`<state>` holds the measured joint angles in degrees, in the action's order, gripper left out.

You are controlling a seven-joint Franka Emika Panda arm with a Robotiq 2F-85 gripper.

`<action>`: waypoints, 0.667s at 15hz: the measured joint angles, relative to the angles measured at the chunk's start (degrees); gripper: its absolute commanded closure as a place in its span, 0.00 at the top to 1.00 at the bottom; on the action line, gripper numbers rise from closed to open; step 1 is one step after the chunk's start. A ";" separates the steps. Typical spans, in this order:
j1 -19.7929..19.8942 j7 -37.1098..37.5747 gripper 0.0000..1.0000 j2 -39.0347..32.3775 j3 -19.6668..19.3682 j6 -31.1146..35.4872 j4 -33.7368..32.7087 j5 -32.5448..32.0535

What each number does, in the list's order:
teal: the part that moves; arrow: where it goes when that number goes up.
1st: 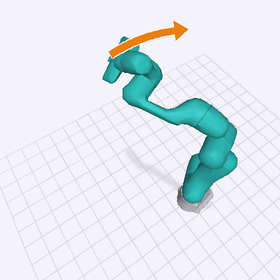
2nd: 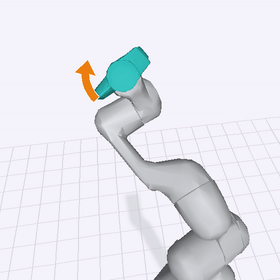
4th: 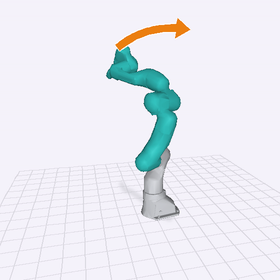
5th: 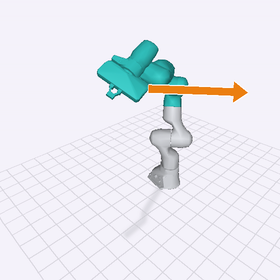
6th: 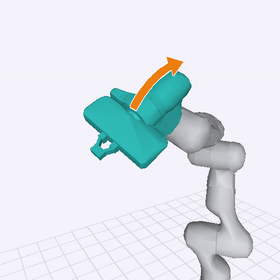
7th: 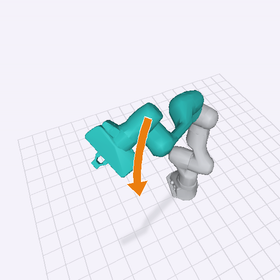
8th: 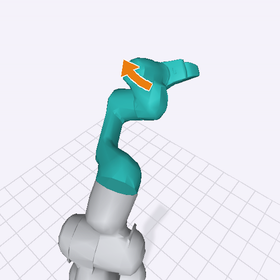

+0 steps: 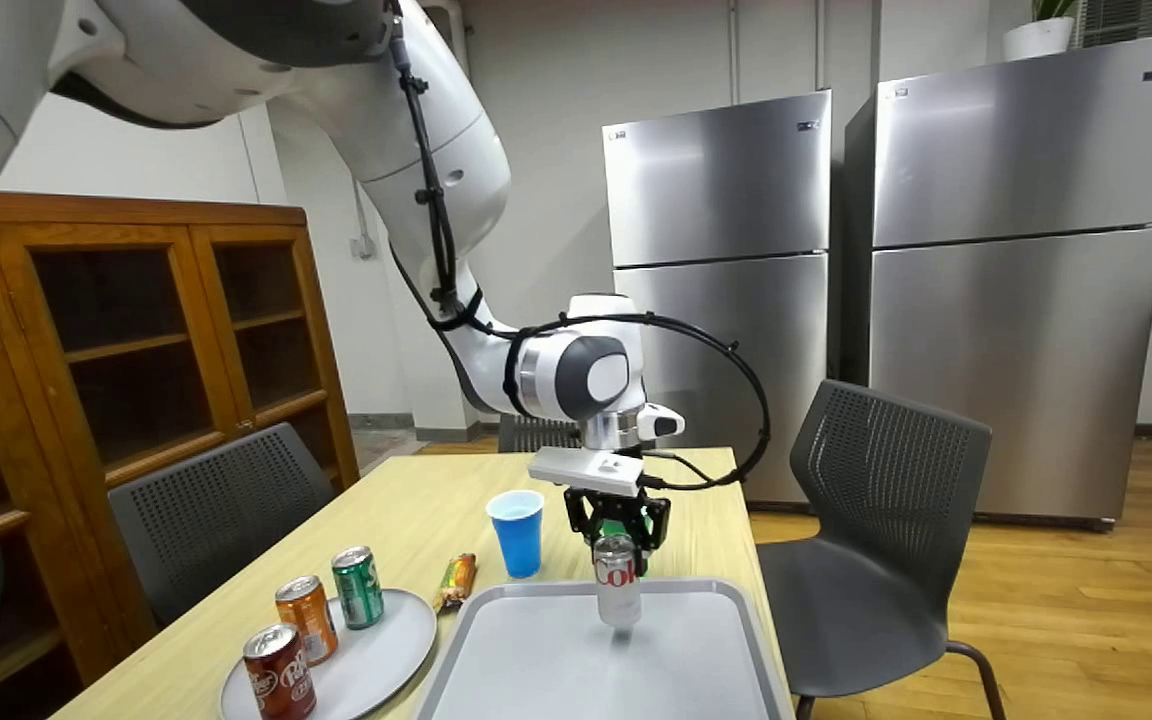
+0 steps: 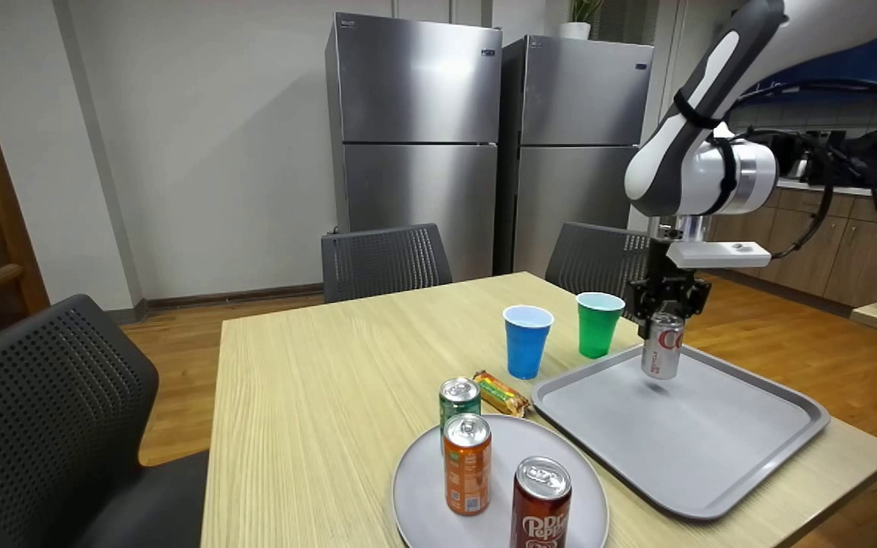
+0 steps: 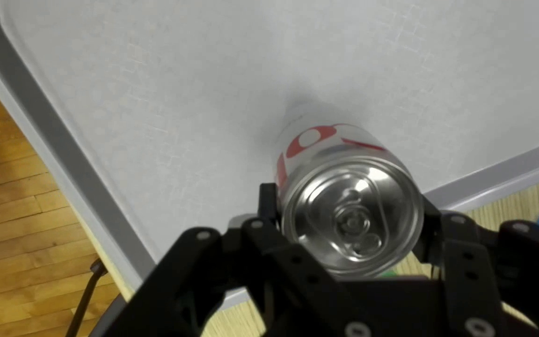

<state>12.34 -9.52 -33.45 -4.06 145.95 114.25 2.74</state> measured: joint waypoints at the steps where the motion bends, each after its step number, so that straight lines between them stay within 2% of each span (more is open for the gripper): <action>1: 0.00 0.05 0.38 -0.63 -0.34 -0.73 -0.82 0.00; 10: 0.03 0.55 0.38 -4.24 -1.58 -2.53 -4.74 0.00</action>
<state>12.37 -8.98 -37.68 -5.65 143.42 109.51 2.74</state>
